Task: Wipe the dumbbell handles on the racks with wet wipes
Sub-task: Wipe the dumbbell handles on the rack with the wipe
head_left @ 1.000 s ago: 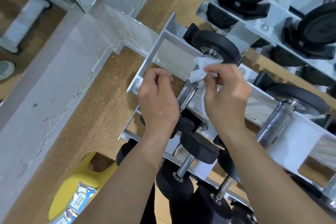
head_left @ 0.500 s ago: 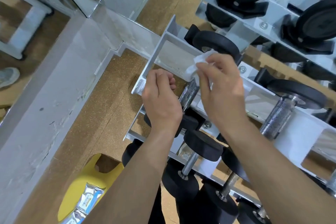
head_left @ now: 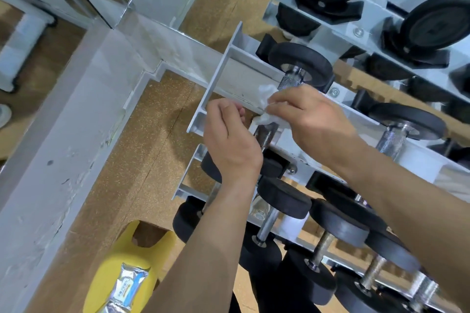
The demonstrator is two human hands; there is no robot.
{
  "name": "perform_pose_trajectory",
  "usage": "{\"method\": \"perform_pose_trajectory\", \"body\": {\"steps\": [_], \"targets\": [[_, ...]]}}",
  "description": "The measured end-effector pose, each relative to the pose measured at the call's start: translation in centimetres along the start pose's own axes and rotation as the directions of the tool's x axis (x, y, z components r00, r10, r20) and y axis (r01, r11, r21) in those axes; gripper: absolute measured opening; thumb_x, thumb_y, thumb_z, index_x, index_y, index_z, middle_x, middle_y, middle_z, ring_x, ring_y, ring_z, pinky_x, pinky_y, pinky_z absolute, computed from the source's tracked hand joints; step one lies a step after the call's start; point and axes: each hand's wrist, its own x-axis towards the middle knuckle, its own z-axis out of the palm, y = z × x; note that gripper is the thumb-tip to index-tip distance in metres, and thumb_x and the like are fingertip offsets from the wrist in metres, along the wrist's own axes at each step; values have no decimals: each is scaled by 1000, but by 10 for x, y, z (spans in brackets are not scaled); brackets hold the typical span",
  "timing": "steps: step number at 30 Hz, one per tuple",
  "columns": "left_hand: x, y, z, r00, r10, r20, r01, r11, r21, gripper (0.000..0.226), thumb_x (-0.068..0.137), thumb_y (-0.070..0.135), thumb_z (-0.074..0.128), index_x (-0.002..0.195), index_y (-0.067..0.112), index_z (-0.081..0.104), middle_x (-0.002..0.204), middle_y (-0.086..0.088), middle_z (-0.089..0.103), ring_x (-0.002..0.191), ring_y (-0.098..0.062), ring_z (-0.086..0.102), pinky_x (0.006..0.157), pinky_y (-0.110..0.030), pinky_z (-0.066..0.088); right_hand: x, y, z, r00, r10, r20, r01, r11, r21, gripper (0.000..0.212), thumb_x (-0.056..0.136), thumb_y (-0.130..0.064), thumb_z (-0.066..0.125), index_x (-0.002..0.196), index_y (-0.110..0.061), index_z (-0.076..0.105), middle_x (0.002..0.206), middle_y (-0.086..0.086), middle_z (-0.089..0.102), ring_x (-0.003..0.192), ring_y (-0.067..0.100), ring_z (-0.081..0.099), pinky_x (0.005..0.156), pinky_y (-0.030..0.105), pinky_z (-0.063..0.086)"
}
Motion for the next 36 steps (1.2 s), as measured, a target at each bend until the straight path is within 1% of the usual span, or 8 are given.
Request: {"method": "perform_pose_trajectory", "body": {"steps": [6, 10, 16, 20, 23, 27, 30, 36], "targets": [[1, 0, -1, 999, -16, 39, 16, 1000, 18, 24, 100, 21, 40, 85, 15, 59, 79, 9, 61, 78, -9, 58, 76, -28, 48, 0, 2, 13, 963, 188, -195, -185, 982, 33, 28, 89, 6, 49, 102, 3, 74, 108, 19, 70, 96, 41, 65, 80, 49, 55], [3, -2, 0, 999, -17, 28, 18, 1000, -12, 24, 97, 23, 40, 83, 15, 58, 76, 11, 61, 77, -11, 58, 75, -31, 47, -14, -26, 16, 999, 5, -49, 6, 973, 231, 31, 91, 0, 45, 92, 1, 75, 101, 13, 72, 90, 32, 65, 83, 37, 52], [3, -3, 0, 1000, -15, 12, 16, 999, -38, 24, 99, 17, 42, 80, 15, 57, 73, 10, 58, 74, -13, 56, 74, -37, 47, -8, -13, 3, 963, -241, 120, 230, 968, 101, 29, 101, -5, 45, 97, 0, 73, 105, 12, 70, 91, 32, 64, 76, 42, 56], [2, -2, -1, 1000, -21, 22, 22, 999, -32, 25, 101, 15, 42, 82, 13, 58, 74, 11, 59, 74, -10, 56, 75, -35, 48, 7, 20, -4, 995, -42, -87, 34, 995, -91, 21, 93, 6, 54, 103, 4, 73, 111, 20, 71, 99, 38, 63, 78, 49, 55], [1, -2, -1, 999, -19, 31, 20, 999, -26, 26, 101, 13, 43, 81, 13, 58, 74, 11, 58, 74, -9, 55, 75, -32, 48, 0, 8, 9, 971, 81, -226, -94, 995, -47, 16, 91, 8, 61, 100, 5, 73, 110, 20, 72, 92, 41, 67, 75, 49, 58], [3, -4, 0, 999, -9, 45, 10, 1000, -21, 25, 102, 13, 43, 82, 11, 57, 74, 8, 59, 73, -11, 55, 72, -30, 45, -22, -33, 23, 992, -107, -68, 115, 986, 119, 30, 103, -4, 46, 93, 1, 73, 105, 13, 72, 83, 29, 59, 73, 36, 53], [3, -4, 0, 998, -21, 54, 21, 1000, -13, 25, 102, 15, 42, 82, 15, 57, 75, 10, 59, 74, -11, 56, 72, -29, 45, -14, -16, 17, 978, -208, 10, 207, 976, 64, 21, 99, 0, 53, 95, -1, 74, 106, 11, 72, 85, 29, 62, 73, 37, 55], [1, -3, -2, 998, -26, 65, 26, 1000, 9, 25, 102, 14, 42, 83, 15, 58, 75, 14, 59, 75, -8, 55, 73, -27, 44, 9, 13, 14, 976, 19, -215, -45, 992, -114, 23, 89, 14, 60, 105, 5, 72, 113, 20, 71, 90, 38, 64, 72, 44, 56]]}}
